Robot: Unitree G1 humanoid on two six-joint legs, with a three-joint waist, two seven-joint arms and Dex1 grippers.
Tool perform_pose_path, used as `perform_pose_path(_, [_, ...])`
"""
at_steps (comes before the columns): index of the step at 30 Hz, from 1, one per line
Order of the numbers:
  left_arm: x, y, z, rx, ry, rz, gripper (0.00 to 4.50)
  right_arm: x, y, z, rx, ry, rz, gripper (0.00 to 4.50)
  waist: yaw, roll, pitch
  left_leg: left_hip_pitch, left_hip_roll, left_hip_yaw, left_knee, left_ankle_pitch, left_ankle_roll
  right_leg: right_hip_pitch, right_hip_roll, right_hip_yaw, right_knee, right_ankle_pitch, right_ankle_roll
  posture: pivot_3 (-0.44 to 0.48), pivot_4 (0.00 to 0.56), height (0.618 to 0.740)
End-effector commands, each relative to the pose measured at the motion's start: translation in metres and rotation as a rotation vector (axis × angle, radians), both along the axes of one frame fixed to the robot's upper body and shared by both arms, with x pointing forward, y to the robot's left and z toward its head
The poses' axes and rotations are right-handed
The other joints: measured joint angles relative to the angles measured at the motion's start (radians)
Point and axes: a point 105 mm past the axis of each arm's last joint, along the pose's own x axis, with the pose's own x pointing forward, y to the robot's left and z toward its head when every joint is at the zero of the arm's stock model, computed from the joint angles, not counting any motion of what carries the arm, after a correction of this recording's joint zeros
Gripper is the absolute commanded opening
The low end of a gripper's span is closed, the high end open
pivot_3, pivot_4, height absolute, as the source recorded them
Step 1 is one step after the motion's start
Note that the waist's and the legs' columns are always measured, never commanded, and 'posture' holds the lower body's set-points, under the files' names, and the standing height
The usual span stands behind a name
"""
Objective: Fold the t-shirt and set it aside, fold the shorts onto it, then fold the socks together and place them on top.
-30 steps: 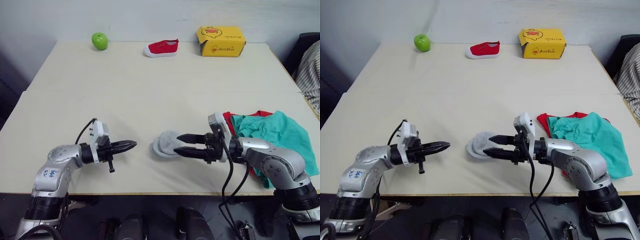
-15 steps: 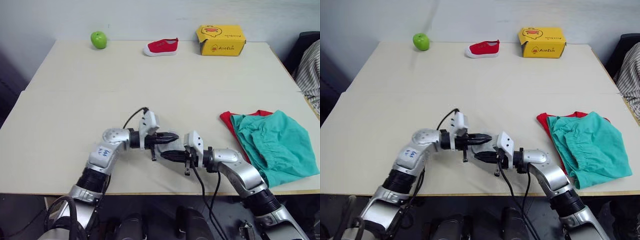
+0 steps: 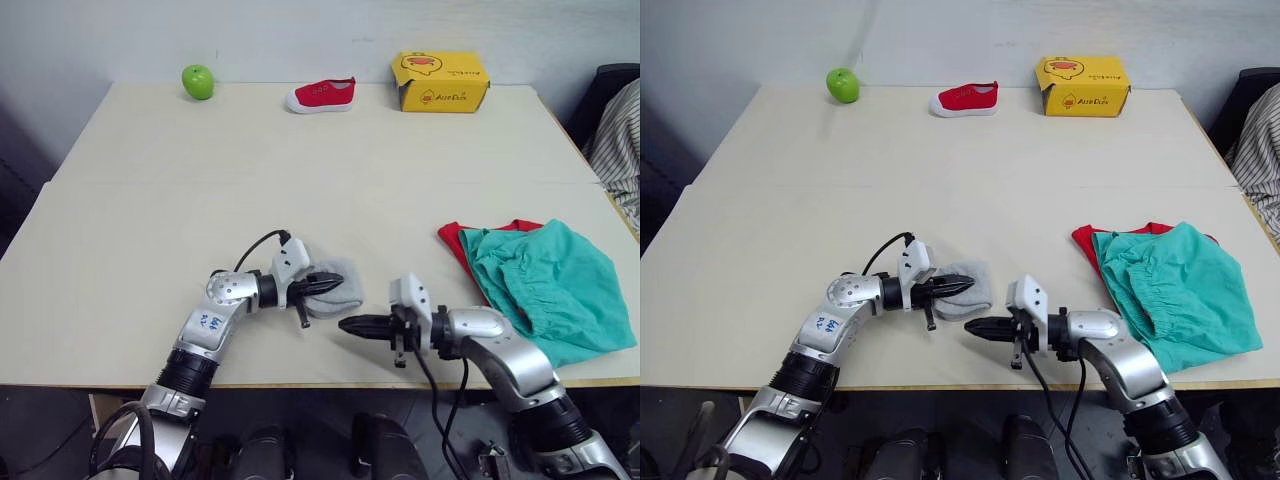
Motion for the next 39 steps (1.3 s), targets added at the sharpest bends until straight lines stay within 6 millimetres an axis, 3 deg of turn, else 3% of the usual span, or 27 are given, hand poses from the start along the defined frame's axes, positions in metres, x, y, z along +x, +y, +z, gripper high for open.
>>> perform_pose_path(1, [-0.003,0.008,0.008,-0.013,-0.048,-0.008,0.00,0.017,0.001,0.026,0.085,-0.031,-0.047,0.02,-0.003,0.000,0.000,0.000,0.000,0.000,0.000,0.000,0.000,0.000,0.000,0.000,0.000,0.000,0.000,0.000,0.150,0.740])
perform_pose_path(3, [-0.003,0.009,0.006,-0.006,-0.048,-0.004,0.00,0.026,0.003,0.026,0.084,-0.038,-0.074,0.02,-0.002,0.000,0.000,0.000,0.000,0.000,0.000,0.000,0.000,0.000,0.000,0.000,0.001,0.000,0.000,0.000,0.150,0.740])
perform_pose_path(12, [-0.003,0.013,-0.017,0.094,-0.034,0.028,0.00,0.079,0.025,-0.012,0.019,-0.049,-0.255,0.02,-0.012,0.000,0.000,0.001,-0.001,0.001,0.000,0.001,-0.001,0.001,0.000,0.000,0.002,0.000,-0.001,0.000,0.150,0.740])
perform_pose_path(19, [-0.004,0.016,-0.019,0.088,-0.023,0.041,0.00,0.099,-0.007,-0.017,0.029,0.014,-0.397,0.02,-0.022,0.000,-0.001,0.009,-0.001,0.000,0.000,0.001,0.000,0.007,-0.002,0.001,0.004,-0.001,-0.001,0.000,0.150,0.740])
perform_pose_path(23, [-0.004,0.015,-0.019,0.081,-0.020,0.040,0.00,0.094,-0.026,-0.006,0.089,0.081,-0.384,0.02,-0.022,0.001,-0.001,0.009,-0.001,0.000,0.000,0.001,0.000,0.007,-0.002,0.001,0.004,-0.001,-0.001,0.000,0.150,0.740])
perform_pose_path(26, [-0.005,0.014,-0.018,0.070,-0.025,0.032,0.00,0.077,-0.028,0.013,0.173,0.214,-0.275,0.59,-0.023,0.001,-0.001,0.009,-0.001,0.000,-0.001,0.001,0.000,0.007,-0.003,0.001,0.004,-0.001,-0.001,0.000,0.150,0.740])
perform_pose_path(31, [-0.007,0.014,-0.016,0.061,-0.033,0.019,0.00,0.056,-0.034,0.023,0.124,0.531,-0.191,2.31,-0.024,0.001,-0.001,0.009,0.000,0.000,-0.002,0.000,0.000,0.007,-0.004,0.001,0.003,-0.001,-0.002,0.000,0.150,0.740])
perform_pose_path(36, [-0.006,0.016,-0.017,0.062,-0.032,0.024,0.00,0.064,-0.031,0.014,0.040,0.718,-0.255,4.13,-0.024,0.001,-0.001,0.009,0.001,-0.001,-0.002,0.000,-0.001,0.007,-0.007,0.001,0.002,-0.001,-0.003,0.000,0.150,0.740])
perform_pose_path(37, [-0.006,0.016,-0.017,0.064,-0.034,0.027,0.00,0.068,-0.027,0.012,0.033,0.732,-0.268,4.38,-0.024,0.001,-0.001,0.008,0.001,0.000,-0.002,0.000,-0.001,0.006,-0.007,0.001,0.002,-0.001,-0.003,0.000,0.150,0.740])
perform_pose_path(39, [-0.005,0.017,-0.018,0.065,-0.035,0.032,0.00,0.072,-0.019,0.007,0.012,0.739,-0.277,4.45,-0.025,0.001,-0.001,0.008,0.001,0.000,-0.002,0.000,-0.001,0.006,-0.004,0.000,0.003,-0.001,-0.003,0.000,0.150,0.740])
